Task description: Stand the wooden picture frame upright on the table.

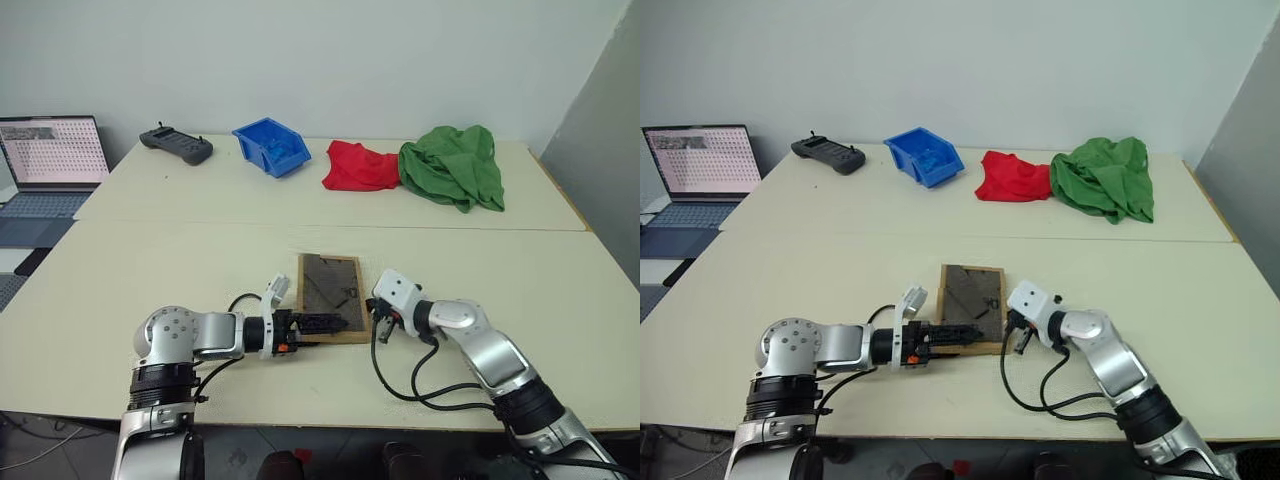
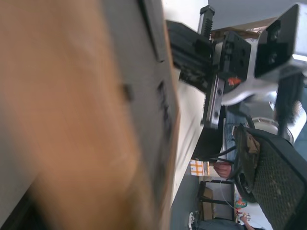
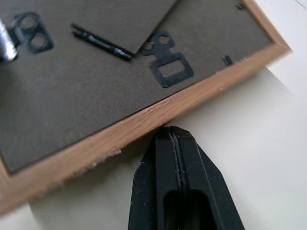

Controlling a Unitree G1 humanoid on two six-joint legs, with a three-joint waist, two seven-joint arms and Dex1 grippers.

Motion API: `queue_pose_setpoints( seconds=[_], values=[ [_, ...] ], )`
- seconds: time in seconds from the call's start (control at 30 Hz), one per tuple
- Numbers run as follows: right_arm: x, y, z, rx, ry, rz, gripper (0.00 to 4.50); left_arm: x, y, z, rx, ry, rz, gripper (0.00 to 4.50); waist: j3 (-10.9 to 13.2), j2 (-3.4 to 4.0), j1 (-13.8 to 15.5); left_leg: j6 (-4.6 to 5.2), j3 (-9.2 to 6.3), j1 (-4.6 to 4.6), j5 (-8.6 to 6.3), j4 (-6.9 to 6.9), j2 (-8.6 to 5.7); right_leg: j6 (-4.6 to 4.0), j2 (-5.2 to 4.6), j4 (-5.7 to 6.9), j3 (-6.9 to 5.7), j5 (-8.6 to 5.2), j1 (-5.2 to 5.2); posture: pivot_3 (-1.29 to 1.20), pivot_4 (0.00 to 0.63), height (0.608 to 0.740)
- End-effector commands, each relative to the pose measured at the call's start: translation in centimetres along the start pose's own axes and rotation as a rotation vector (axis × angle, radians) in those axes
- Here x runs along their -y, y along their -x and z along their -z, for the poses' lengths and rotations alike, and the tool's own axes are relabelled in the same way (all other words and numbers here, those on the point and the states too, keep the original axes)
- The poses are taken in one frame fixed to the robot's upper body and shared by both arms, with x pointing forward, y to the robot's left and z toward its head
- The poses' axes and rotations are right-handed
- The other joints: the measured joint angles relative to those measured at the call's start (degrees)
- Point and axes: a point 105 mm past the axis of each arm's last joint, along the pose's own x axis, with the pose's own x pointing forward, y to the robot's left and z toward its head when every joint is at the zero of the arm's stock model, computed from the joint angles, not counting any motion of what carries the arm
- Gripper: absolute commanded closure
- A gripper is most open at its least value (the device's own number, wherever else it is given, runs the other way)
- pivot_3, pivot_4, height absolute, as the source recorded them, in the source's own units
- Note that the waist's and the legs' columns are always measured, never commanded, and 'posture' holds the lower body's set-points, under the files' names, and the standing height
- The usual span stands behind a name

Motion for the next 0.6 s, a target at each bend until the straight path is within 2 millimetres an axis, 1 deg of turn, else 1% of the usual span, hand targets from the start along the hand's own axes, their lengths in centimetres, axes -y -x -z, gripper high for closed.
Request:
queue_pose_setpoints(
  seconds=[0.03, 0.07, 0.1, 0.2, 0.27, 0.33, 0.37, 0.4, 0.47, 0.5, 0.53, 0.6],
  values=[
    [0.0, 0.2, -1.2, 0.038, 0.031, 0.0, 4.5, -2.3, -0.1, 1.1, -0.035, 0.039, -0.132, 0.02, 0.0, -0.01, -0.01, 0.0, 0.0, 0.0, 0.0, 0.0, -0.02, 0.01, -0.02, 0.0, 0.01, -0.01, 0.01, 0.0, 0.15, 0.74],
    [0.2, 0.4, -1.0, 0.032, 0.03, 0.007, 4.5, -2.3, 0.0, 1.0, -0.03, 0.04, -0.126, 0.02, 0.0, 0.0, -0.02, 0.0, -0.02, 0.0, 0.0, 0.0, -0.03, 0.01, -0.03, 0.0, 0.0, -0.01, 0.02, 0.0, 0.15, 0.74],
    [0.4, 0.6, -0.6, 0.022, 0.03, 0.017, 4.5, -2.1, 0.1, 0.9, -0.02, 0.036, -0.114, 0.4, 0.01, -0.01, -0.03, 0.0, -0.04, 0.0, 0.0, 0.0, -0.03, 0.02, -0.03, 0.0, -0.01, -0.01, 0.02, 0.0, 0.15, 0.74],
    [1.2, 1.4, 0.5, -0.01, 0.029, 0.048, 4.5, -1.8, 0.4, 0.5, 0.009, 0.033, -0.093, 0.88, 0.03, -0.04, -0.1, 0.0, -0.06, -0.01, 0.0, -0.02, -0.03, 0.05, -0.03, 0.0, -0.02, -0.04, 0.02, 0.0, 0.15, 0.74],
    [1.7, 1.9, 1.2, -0.03, 0.03, 0.067, 4.5, -1.7, 0.7, 0.3, 0.027, 0.037, -0.08, 0.97, 0.05, -0.08, -0.15, 0.0, -0.08, -0.04, 0.0, -0.03, -0.05, 0.08, -0.05, -0.02, -0.03, -0.06, 0.02, 0.0, 0.15, 0.74],
    [2.6, 2.6, 1.8, -0.046, 0.028, 0.096, 4.5, -1.3, 0.9, 0.0, 0.042, 0.029, -0.056, 1.34, 0.11, -0.14, -0.27, 0.0, -0.08, -0.04, 0.0, -0.04, -0.06, 0.08, -0.05, -0.03, -0.03, -0.06, 0.01, 0.0, 0.15, 0.74],
    [3.3, 3.0, 2.1, -0.054, 0.025, 0.123, 4.5, -1.0, 1.1, 0.0, 0.048, 0.02, -0.047, 1.67, 0.16, -0.18, -0.31, 0.0, -0.08, -0.04, 0.0, -0.05, -0.05, 0.07, -0.05, -0.03, -0.03, -0.07, 0.0, 0.0, 0.15, 0.74],
    [4.1, 3.4, 2.2, -0.057, 0.021, 0.146, 4.5, -0.9, 1.2, -0.2, 0.057, 0.014, -0.044, 1.88, 0.19, -0.22, -0.35, 0.0, -0.09, -0.05, 0.0, -0.06, -0.05, 0.07, -0.05, -0.02, -0.03, -0.07, -0.01, 0.0, 0.15, 0.74],
    [5.6, 4.1, 1.9, -0.043, 0.021, 0.2, 4.5, -0.5, 1.4, -0.6, 0.08, -0.002, -0.029, 2.43, 0.39, -0.42, -0.37, 0.0, -0.09, -0.08, 0.0, -0.06, -0.05, 0.07, -0.05, -0.02, -0.03, -0.07, -0.04, 0.0, 0.15, 0.74],
    [6.5, 4.6, 1.3, -0.025, 0.016, 0.228, 4.5, -0.2, 1.5, -0.9, 0.091, -0.013, -0.021, 2.58, 0.46, -0.49, -0.37, 0.0, -0.09, -0.11, 0.0, -0.06, -0.05, 0.07, -0.05, -0.02, -0.03, -0.07, -0.06, 0.0, 0.15, 0.74],
    [7.6, 5.1, 0.3, 0.011, 0.007, 0.257, 4.5, 0.2, 1.7, -1.4, 0.105, -0.032, -0.01, 2.87, 0.61, -0.61, -0.37, 0.0, -0.09, -0.12, 0.0, -0.06, -0.05, 0.07, -0.05, -0.02, -0.03, -0.07, -0.08, 0.0, 0.15, 0.74],
    [9.1, 6.1, -2.2, 0.108, -0.031, 0.281, 4.5, 1.2, 2.0, -2.4, 0.141, -0.076, 0.019, 3.19, 0.99, -0.67, -0.4, 0.0, -0.08, -0.15, 0.0, -0.05, -0.04, 0.06, -0.05, 0.0, -0.03, -0.06, -0.12, 0.0, 0.15, 0.74]
  ],
)
